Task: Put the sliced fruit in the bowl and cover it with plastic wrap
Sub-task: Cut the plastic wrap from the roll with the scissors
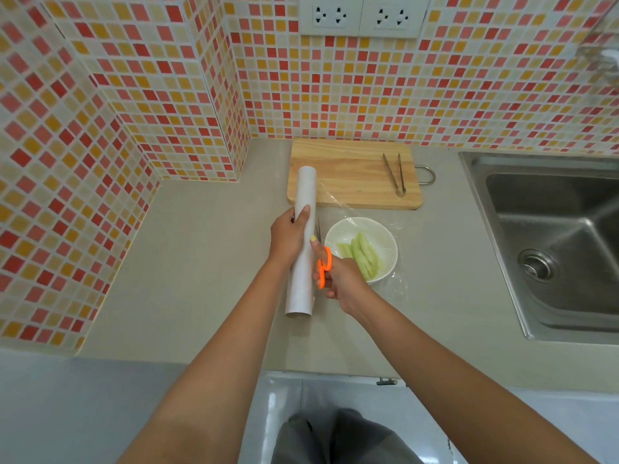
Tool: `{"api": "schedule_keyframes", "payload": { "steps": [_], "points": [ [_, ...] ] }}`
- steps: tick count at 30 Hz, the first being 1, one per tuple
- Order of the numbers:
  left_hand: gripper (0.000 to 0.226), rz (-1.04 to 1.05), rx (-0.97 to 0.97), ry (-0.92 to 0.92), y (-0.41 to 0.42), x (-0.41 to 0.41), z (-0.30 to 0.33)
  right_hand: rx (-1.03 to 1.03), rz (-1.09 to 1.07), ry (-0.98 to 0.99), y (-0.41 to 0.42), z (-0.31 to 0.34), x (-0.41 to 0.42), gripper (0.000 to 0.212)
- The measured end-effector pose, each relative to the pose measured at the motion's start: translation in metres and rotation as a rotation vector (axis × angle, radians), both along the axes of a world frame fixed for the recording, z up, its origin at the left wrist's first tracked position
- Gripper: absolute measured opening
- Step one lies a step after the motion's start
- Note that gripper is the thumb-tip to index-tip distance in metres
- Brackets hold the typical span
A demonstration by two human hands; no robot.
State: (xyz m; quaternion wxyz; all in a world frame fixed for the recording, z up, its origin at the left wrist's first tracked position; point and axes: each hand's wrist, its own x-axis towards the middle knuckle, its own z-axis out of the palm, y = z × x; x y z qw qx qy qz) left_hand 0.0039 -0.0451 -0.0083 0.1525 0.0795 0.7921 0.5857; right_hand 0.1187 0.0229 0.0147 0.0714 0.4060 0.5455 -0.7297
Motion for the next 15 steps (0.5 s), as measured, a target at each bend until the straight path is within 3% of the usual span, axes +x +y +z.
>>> {"api": "schedule_keyframes", "payload": {
  "steps": [15],
  "points": [
    [0.039,-0.009,-0.011,0.01,0.002,-0.003,-0.004,-0.023,-0.024,0.036,0.01,0.005,-0.024,0.05]
  ]
}}
